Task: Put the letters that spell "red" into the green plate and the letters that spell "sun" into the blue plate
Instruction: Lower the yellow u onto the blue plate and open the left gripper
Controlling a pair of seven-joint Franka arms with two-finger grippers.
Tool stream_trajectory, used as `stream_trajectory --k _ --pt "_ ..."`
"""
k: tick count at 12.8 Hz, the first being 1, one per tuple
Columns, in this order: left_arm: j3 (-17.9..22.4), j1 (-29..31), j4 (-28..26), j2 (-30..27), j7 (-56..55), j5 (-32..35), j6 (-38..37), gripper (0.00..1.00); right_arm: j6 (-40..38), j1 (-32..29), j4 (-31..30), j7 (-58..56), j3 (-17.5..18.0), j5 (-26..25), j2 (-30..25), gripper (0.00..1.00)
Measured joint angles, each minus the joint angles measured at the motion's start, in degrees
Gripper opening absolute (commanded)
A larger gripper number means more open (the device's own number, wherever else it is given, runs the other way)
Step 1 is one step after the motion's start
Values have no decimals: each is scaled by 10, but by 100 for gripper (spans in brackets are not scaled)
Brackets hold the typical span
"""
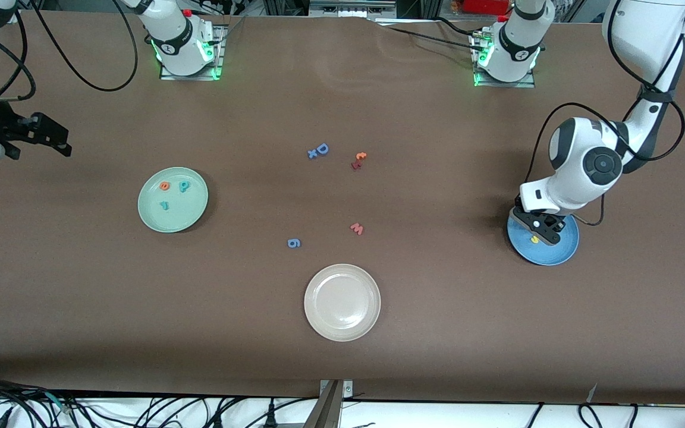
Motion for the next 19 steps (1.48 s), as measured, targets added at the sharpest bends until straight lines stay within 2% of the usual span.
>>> stream_trajectory --k 1,2,6,10,13,16,19 --pt "0 3 0 5 1 0 0 67 -10 0 4 -1 1 0 -1 100" --pt "0 3 0 10 1 0 0 100 -15 1 5 -3 2 0 -1 100" --pt "-1 8 17 10 0 0 6 100 -19 1 5 -4 1 0 -1 100" --pt "0 15 82 -27 -4 -9 -18 100 -22 1 5 -4 -3 0 0 100" --pt "0 15 150 -73 -30 -98 -165 100 -22 1 6 -4 -4 0 2 100" --pt "-7 8 183 -121 -145 -109 -277 100 -23 1 7 -4 -4 0 3 100" --pt "-10 -14 184 -169 -220 -109 -343 100 -23 1 7 -3 -6 0 8 100"
